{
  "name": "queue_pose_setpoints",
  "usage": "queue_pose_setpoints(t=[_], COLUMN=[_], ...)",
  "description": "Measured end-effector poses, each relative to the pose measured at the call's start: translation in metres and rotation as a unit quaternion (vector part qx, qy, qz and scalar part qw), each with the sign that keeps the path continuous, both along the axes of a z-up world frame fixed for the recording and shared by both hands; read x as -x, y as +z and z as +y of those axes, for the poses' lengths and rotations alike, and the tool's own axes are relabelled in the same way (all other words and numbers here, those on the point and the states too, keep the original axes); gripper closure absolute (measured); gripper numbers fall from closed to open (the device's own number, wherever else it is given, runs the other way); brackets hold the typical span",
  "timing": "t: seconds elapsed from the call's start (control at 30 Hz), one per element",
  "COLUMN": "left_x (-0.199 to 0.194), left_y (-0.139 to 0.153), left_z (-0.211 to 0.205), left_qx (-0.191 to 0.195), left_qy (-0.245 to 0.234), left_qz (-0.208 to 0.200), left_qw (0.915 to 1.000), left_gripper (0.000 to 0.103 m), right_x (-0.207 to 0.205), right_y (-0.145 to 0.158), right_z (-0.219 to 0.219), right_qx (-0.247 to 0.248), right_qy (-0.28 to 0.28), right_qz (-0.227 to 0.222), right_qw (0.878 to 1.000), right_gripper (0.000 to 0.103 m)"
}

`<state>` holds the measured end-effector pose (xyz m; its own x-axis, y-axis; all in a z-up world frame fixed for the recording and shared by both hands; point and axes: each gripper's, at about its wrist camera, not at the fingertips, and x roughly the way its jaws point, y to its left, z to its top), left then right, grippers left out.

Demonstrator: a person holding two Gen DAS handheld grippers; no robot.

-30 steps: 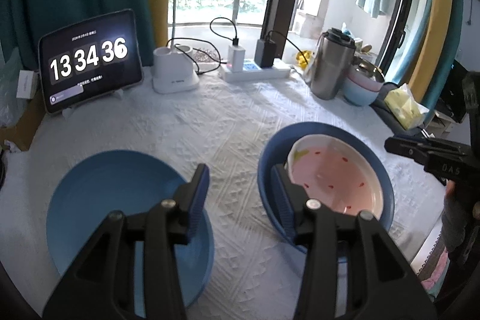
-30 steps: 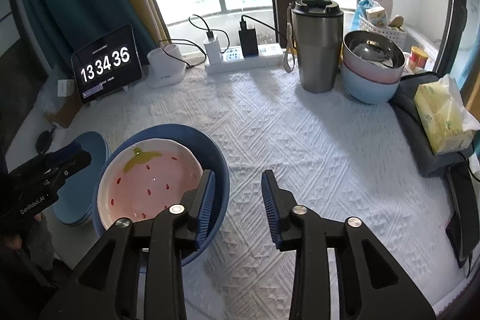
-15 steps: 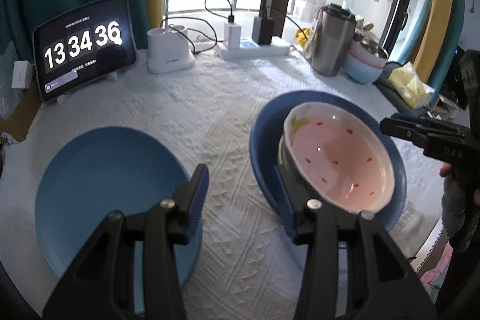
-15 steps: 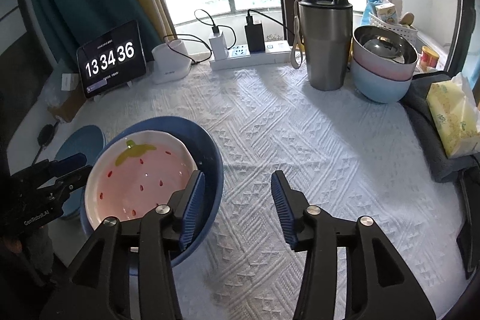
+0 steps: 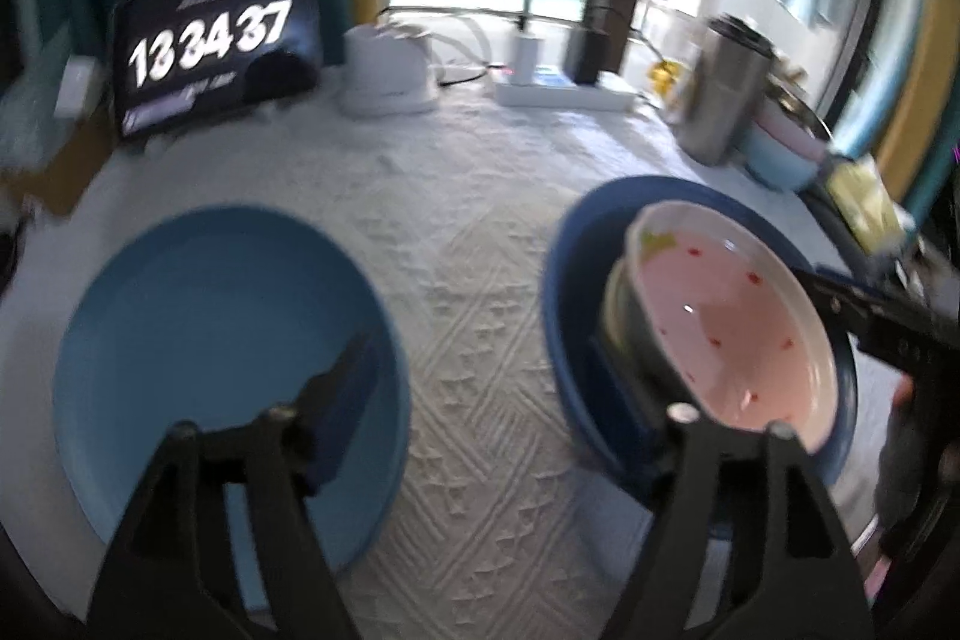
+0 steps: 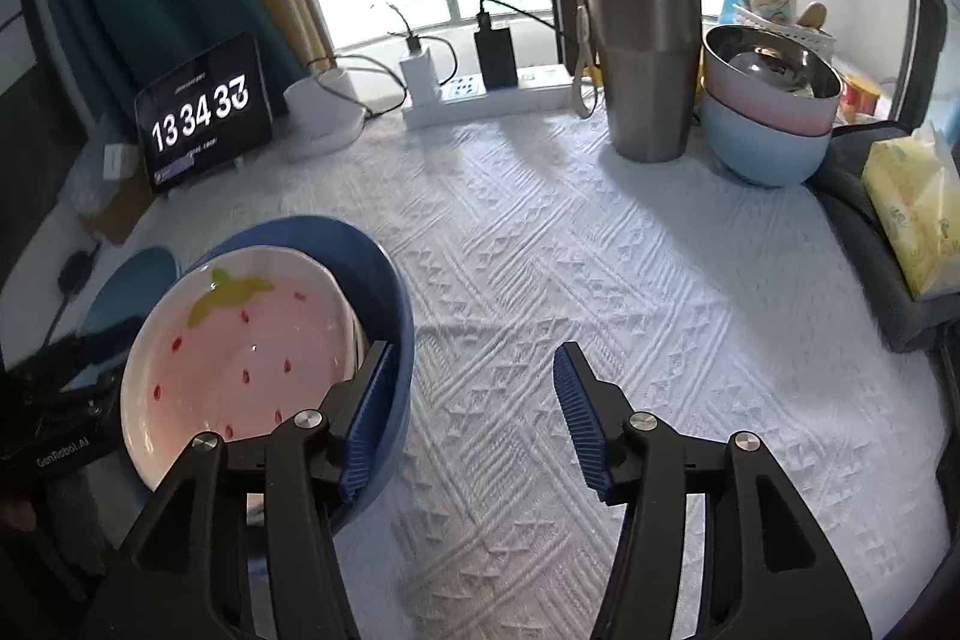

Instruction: Organize plates and bowls

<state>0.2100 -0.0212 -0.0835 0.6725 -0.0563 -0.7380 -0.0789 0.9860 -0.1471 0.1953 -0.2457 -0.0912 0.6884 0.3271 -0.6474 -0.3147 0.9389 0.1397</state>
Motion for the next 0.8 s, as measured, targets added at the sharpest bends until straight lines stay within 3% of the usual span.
queue_pose_setpoints(t=[0.1,0.33,0.47,0.53,0.67,0.8], left_x=[-0.001,0.002,0.005,0.007,0.011,0.012], left_y=[-0.003,-0.002,-0.001,0.001,0.003,0.003], left_z=[0.003,-0.002,-0.005,-0.009,-0.021,-0.023], left_qx=[0.011,-0.013,-0.026,-0.033,-0.047,-0.026], left_qy=[0.003,-0.001,-0.007,-0.016,-0.036,-0.048], left_qz=[0.001,-0.031,-0.047,-0.057,-0.075,-0.077], left_qw=[0.9999,0.9994,0.9985,0.9977,0.9954,0.9955], left_gripper=[0.023,0.023,0.026,0.033,0.056,0.072], right_x=[-0.001,-0.007,-0.004,-0.002,-0.001,0.001], right_y=[-0.003,-0.005,-0.006,-0.005,-0.006,-0.007], right_z=[-0.004,-0.008,-0.007,-0.005,-0.006,-0.004], right_qx=[-0.021,-0.042,-0.041,-0.035,-0.041,-0.056], right_qy=[-0.011,-0.009,-0.009,-0.007,-0.003,0.005], right_qz=[0.003,0.020,0.008,-0.002,-0.010,-0.018], right_qw=[1.000,0.999,0.999,0.999,0.999,0.998], right_gripper=[0.046,0.046,0.046,0.046,0.047,0.061])
